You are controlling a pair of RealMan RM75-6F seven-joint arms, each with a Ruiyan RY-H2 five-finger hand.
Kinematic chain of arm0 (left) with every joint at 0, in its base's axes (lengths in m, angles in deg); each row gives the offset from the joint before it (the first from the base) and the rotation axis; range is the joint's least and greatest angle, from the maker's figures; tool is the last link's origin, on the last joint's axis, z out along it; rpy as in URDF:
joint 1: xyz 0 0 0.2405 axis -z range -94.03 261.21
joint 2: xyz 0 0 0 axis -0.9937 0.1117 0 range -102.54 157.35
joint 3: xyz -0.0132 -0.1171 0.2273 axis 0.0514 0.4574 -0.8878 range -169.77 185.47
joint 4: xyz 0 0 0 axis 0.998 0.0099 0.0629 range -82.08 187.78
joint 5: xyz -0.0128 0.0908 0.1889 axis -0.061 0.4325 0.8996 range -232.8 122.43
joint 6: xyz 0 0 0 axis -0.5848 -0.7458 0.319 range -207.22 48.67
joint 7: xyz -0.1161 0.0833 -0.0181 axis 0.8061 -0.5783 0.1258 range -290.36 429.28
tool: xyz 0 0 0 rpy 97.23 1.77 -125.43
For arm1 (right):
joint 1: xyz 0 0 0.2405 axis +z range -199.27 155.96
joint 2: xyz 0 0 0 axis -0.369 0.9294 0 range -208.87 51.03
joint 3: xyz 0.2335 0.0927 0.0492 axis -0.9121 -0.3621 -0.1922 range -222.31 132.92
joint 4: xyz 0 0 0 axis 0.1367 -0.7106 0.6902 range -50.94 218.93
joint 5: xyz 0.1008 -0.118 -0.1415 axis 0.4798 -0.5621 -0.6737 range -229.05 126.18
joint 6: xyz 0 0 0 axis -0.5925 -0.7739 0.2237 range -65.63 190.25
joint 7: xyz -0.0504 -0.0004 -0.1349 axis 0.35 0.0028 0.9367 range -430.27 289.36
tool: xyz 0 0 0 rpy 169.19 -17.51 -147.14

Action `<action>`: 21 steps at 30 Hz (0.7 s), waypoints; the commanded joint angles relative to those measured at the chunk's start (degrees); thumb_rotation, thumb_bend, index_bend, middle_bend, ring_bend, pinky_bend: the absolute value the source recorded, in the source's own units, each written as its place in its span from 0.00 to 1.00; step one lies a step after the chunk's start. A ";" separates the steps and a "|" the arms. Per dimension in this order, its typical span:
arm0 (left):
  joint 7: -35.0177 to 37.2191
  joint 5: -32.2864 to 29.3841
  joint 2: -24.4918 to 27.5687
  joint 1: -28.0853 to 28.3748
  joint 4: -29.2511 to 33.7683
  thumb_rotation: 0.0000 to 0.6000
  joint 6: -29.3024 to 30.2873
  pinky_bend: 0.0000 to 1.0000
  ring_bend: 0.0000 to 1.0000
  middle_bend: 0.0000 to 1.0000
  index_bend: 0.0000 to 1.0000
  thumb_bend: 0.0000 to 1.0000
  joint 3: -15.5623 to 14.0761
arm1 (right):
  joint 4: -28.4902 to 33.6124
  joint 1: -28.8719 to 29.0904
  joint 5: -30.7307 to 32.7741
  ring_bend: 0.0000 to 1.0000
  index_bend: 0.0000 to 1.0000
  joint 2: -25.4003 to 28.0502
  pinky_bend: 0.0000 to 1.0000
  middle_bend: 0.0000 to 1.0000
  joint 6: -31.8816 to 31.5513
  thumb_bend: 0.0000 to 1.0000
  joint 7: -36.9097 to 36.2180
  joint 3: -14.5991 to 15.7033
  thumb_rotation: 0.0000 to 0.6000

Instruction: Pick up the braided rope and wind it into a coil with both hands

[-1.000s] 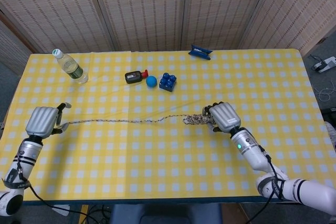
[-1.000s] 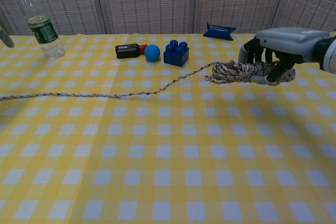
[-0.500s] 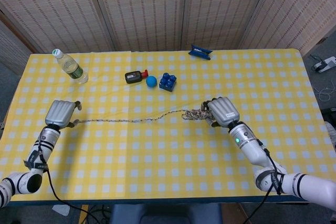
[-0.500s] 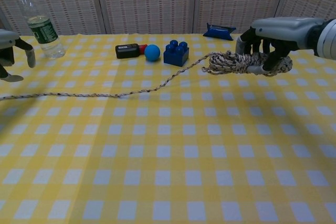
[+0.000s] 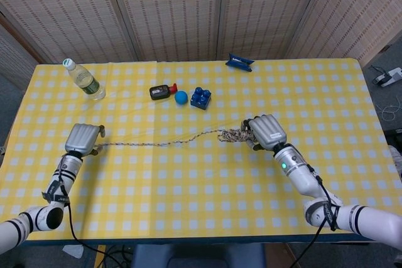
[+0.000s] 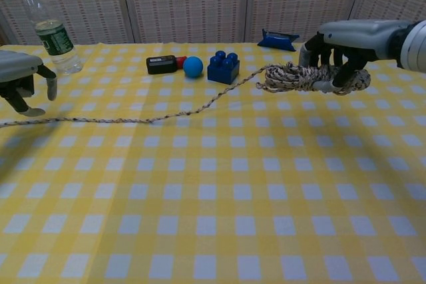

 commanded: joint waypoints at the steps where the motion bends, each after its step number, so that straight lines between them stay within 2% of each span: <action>1: -0.89 -1.15 -1.35 0.79 -1.74 1.00 -0.66 1.00 0.98 1.00 0.58 0.29 -0.34 | -0.12 0.02 -0.14 0.42 0.58 -0.09 0.44 0.51 -0.09 0.46 -0.15 0.20 1.00; 21: -1.52 -4.90 -6.11 3.03 -8.33 1.00 -3.17 1.00 0.98 1.00 0.63 0.31 -0.94 | -1.81 -0.05 -0.01 0.43 0.58 -0.51 0.45 0.51 0.19 0.47 -2.16 1.27 1.00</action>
